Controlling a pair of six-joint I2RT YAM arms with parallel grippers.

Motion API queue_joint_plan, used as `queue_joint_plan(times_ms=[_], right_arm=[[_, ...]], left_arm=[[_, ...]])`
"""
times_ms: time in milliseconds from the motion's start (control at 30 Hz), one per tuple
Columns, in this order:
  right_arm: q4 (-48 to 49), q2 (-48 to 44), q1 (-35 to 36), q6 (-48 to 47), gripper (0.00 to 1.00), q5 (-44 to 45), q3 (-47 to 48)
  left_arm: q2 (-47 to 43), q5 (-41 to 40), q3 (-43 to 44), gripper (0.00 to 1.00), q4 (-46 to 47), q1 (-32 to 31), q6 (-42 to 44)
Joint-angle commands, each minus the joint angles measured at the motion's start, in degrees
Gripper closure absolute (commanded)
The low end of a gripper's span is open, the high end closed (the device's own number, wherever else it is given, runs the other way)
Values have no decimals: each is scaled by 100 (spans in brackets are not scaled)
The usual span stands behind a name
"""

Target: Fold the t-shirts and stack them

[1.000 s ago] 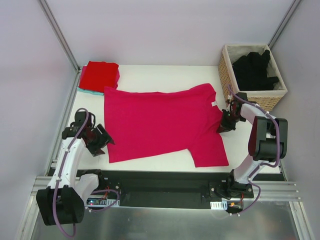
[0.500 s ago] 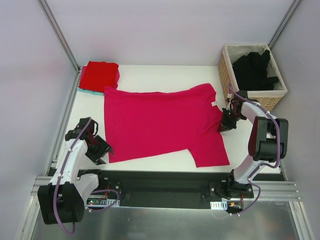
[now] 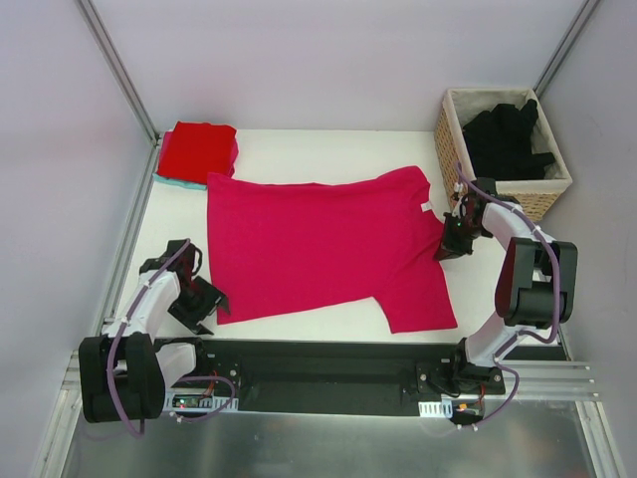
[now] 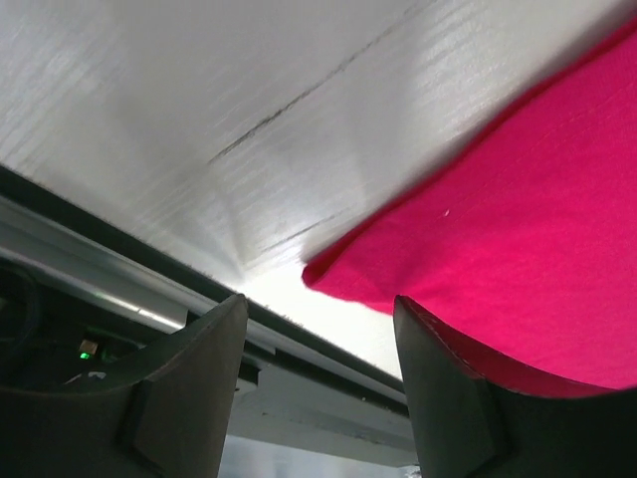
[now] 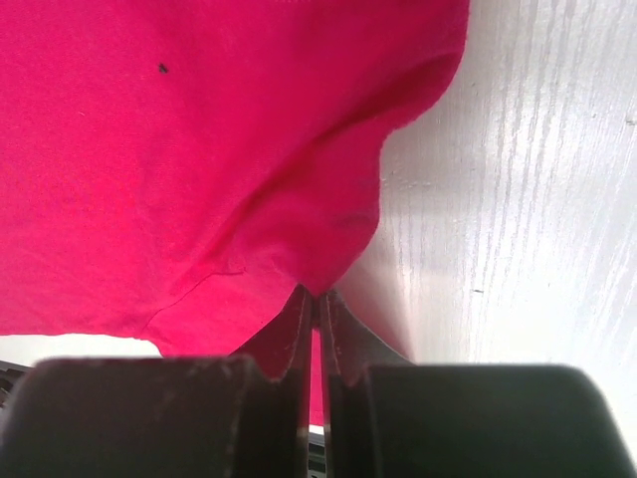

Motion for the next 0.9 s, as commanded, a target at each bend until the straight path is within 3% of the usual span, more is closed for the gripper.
queue_joint_plan(times_ms=[0, 400, 867], right_arm=[[-219, -317, 14, -135, 97, -25, 276], [-228, -326, 14, -162, 97, -34, 267], [-289, -335, 14, -127, 97, -60, 346]], left_arm=[[-98, -25, -266, 39, 360, -67, -664], [192, -121, -293, 40, 853, -67, -594], [886, -121, 32, 49, 1398, -67, -462]])
